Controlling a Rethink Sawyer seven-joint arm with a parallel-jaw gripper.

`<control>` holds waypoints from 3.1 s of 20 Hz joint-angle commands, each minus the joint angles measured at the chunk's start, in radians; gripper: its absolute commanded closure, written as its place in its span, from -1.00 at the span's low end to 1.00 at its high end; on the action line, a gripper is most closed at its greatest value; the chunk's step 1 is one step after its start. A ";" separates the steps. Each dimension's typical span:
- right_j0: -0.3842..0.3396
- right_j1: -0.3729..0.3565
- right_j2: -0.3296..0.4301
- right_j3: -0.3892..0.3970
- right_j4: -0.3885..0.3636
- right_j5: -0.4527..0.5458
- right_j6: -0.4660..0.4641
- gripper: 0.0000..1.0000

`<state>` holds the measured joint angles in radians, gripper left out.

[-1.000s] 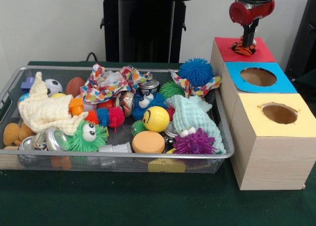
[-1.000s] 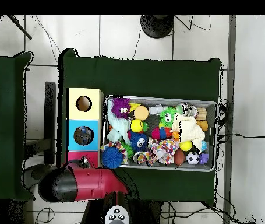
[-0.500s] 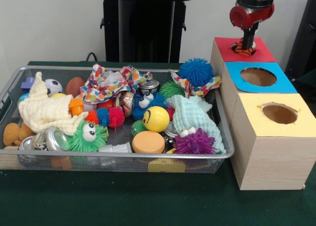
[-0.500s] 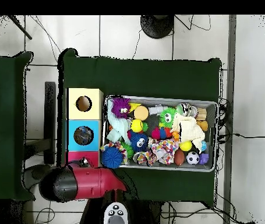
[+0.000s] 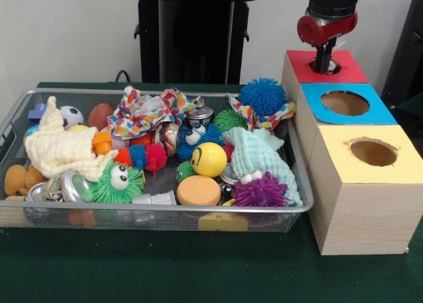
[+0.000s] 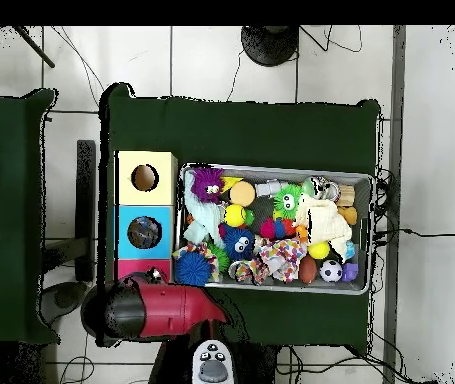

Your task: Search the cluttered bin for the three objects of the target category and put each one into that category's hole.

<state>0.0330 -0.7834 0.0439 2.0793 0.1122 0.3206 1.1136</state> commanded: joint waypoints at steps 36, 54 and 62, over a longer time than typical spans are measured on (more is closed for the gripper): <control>-0.039 -0.147 0.005 -0.003 -0.009 0.199 0.145 1.00; -0.516 -0.112 0.279 -0.102 -0.288 0.235 -0.226 1.00; -0.494 0.022 0.293 -0.262 -0.362 0.209 -0.061 1.00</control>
<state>-0.4795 -0.8808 0.2113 1.9979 -0.1671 0.5144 1.1134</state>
